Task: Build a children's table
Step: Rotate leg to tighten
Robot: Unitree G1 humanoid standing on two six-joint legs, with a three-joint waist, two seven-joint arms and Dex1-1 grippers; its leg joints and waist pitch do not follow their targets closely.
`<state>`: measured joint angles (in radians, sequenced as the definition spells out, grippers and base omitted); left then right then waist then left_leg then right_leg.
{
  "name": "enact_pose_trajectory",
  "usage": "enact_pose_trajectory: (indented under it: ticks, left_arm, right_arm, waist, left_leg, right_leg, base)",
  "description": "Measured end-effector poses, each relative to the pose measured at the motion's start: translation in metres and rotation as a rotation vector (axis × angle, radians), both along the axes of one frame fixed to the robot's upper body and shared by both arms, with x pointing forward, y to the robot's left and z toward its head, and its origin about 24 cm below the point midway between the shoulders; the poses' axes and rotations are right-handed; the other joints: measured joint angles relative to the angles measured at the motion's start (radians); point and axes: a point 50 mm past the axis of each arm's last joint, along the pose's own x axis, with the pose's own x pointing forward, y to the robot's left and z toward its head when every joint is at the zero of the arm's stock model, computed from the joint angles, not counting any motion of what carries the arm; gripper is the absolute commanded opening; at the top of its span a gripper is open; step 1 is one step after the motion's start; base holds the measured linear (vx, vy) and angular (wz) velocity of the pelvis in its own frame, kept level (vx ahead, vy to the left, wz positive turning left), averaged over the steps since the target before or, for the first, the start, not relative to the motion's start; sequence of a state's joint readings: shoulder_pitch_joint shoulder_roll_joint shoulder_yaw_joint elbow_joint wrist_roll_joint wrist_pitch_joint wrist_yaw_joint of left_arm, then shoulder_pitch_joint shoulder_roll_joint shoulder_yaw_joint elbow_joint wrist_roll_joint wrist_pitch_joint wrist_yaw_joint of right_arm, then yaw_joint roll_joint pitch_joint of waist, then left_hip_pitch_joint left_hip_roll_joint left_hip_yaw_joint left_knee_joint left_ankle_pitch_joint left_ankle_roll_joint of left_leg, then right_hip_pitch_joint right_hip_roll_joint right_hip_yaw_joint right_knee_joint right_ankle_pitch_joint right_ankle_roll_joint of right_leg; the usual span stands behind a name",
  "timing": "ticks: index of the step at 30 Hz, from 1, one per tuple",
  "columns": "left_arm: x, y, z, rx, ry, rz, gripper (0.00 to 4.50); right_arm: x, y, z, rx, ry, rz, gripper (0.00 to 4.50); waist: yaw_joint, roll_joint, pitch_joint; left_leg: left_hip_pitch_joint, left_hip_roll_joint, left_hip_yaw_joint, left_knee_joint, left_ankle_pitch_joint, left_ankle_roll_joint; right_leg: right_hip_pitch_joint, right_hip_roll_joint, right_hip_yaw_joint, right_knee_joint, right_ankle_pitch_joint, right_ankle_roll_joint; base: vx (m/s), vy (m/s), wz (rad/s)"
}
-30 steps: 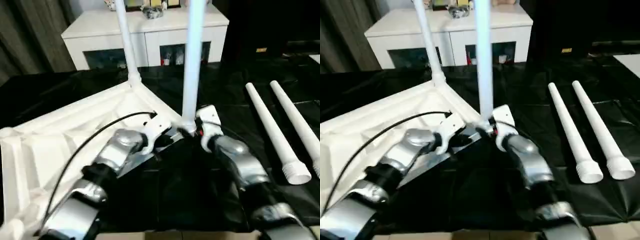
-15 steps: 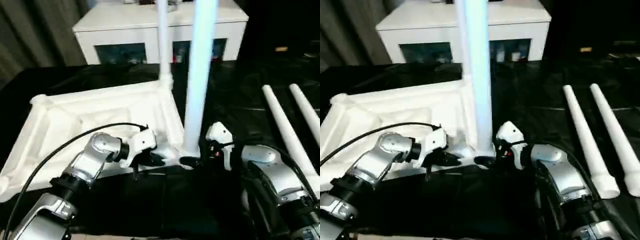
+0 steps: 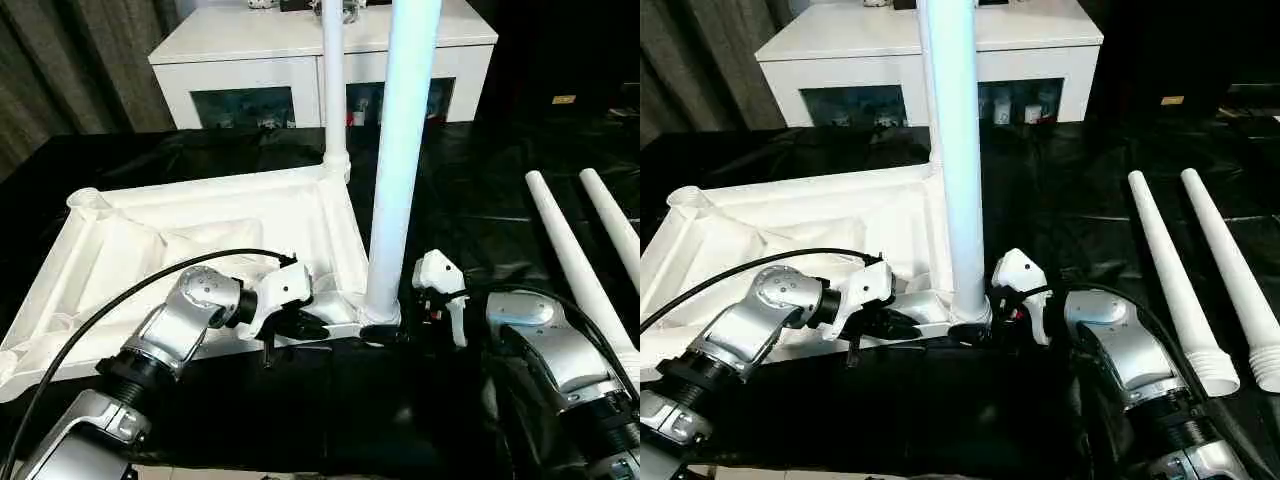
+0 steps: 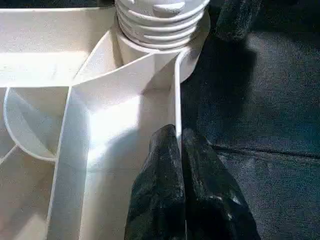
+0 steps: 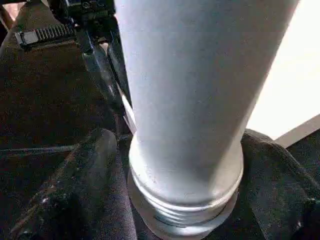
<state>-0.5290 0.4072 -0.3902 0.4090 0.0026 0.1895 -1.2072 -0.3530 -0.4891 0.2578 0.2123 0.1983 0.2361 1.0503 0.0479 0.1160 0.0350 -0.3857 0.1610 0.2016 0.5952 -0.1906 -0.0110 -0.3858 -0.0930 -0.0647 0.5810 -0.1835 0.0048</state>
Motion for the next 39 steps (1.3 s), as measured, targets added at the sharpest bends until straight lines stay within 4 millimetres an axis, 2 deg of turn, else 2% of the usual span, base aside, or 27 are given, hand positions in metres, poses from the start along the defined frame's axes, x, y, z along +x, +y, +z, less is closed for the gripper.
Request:
enact_pose_trajectory:
  ticks: [2, 9, 16, 19, 26, 30, 33, 35, 37, 38, 39]
  left_arm:
    - [0.000, 0.000, 0.000, 0.000, 0.000, 0.000, 0.00]
    - [-0.001, 0.002, -0.001, 0.003, 0.004, 0.000, 0.00]
    - [-0.002, 0.003, -0.002, 0.001, 0.019, -0.005, 0.00]
    - [0.000, 0.003, -0.003, 0.000, 0.013, 0.023, 0.00]
    - [0.017, -0.009, -0.008, 0.005, -0.035, 0.190, 0.00]
    - [0.029, -0.028, -0.010, 0.000, -0.061, 0.337, 0.00]
    - [0.037, -0.048, -0.011, -0.007, -0.073, 0.440, 0.00]
    - [0.038, -0.055, -0.013, -0.006, -0.080, 0.465, 0.00]
    - [0.039, -0.056, -0.014, -0.006, -0.082, 0.467, 0.00]
    - [0.039, -0.056, -0.014, -0.005, -0.082, 0.466, 0.00]
    - [0.039, -0.055, -0.014, -0.004, -0.082, 0.466, 0.00]
  right_arm:
    - [0.000, 0.000, -0.001, 0.003, 0.005, -0.007, 3.64]
    - [0.001, 0.000, -0.001, 0.013, 0.020, -0.019, 2.94]
    - [-0.002, 0.005, -0.004, 0.051, 0.040, -0.034, 2.74]
    - [0.001, 0.011, -0.009, 0.074, 0.033, -0.098, 2.72]
    - [0.021, 0.028, -0.019, 0.109, -0.007, -0.411, 2.72]
    - [0.039, 0.040, -0.021, 0.070, -0.042, -0.646, 2.72]
    - [0.051, 0.047, -0.022, 0.028, -0.071, -0.823, 2.72]
    - [0.055, 0.049, -0.022, 0.015, -0.080, -0.866, 2.72]
    - [0.056, 0.050, -0.023, 0.016, -0.084, -0.871, 2.72]
    - [0.057, 0.050, -0.023, 0.019, -0.084, -0.868, 3.27]
    - [0.057, 0.050, -0.023, 0.024, -0.082, -0.863, 3.41]
  waist:
    - [-0.001, 0.000, 0.000]
    - [-0.001, 0.000, 0.000]
    - [-0.003, 0.003, -0.002]
    - [-0.012, 0.004, -0.002]
    - [-0.047, 0.005, -0.002]
    - [-0.069, 0.006, 0.000]
    - [-0.074, 0.008, 0.000]
    - [-0.080, 0.014, 0.000]
    - [-0.086, 0.014, 0.000]
    - [-0.089, 0.014, 0.000]
    - [-0.091, 0.014, 0.000]
  left_leg:
    - [0.000, 0.000, 0.000, 0.000, 0.000, 0.000]
    - [0.000, 0.000, 0.000, 0.001, 0.000, 0.000]
    - [0.001, 0.000, 0.000, 0.003, 0.000, 0.000]
    - [0.002, 0.000, 0.000, 0.005, 0.000, -0.001]
    - [0.009, 0.000, -0.002, 0.006, 0.000, -0.002]
    - [0.013, -0.002, -0.003, 0.006, 0.000, -0.002]
    - [0.015, -0.004, -0.007, 0.005, 0.000, -0.002]
    - [0.017, -0.006, -0.011, 0.002, 0.000, -0.002]
    - [0.017, -0.009, -0.015, 0.002, 0.000, -0.002]
    - [0.017, -0.010, -0.017, 0.002, 0.000, -0.002]
    - [0.017, -0.012, -0.018, 0.002, 0.000, -0.002]
  right_leg:
    - [0.000, 0.000, 0.000, 0.000, 0.000, 0.000]
    - [0.000, 0.000, 0.000, 0.003, 0.000, 0.000]
    - [0.000, 0.000, 0.000, 0.005, 0.000, 0.000]
    - [0.000, 0.000, 0.001, 0.009, 0.000, 0.000]
    - [0.003, 0.000, 0.001, 0.013, -0.003, 0.005]
    - [0.004, -0.002, 0.001, 0.012, -0.004, 0.006]
    - [0.004, -0.002, 0.000, 0.004, -0.004, 0.007]
    - [0.007, -0.002, -0.004, -0.007, -0.005, 0.007]
    - [0.009, -0.002, -0.003, -0.009, -0.005, 0.008]
    - [0.010, -0.002, -0.003, -0.010, -0.005, 0.008]
    - [0.011, -0.002, -0.002, -0.011, -0.005, 0.008]
  base:
    - [0.000, 0.000, 0.00]
    - [0.000, 0.000, 0.00]
    - [0.000, 0.000, 0.00]
    - [0.000, 0.000, 0.00]
    - [0.000, 0.000, 0.00]
    - [0.000, 0.000, 0.00]
    - [0.000, 0.000, 0.00]
    - [0.000, 0.000, 0.00]
    - [0.000, 0.000, 0.00]
    - [0.000, 0.000, 0.00]
    - [0.000, 0.000, 0.00]
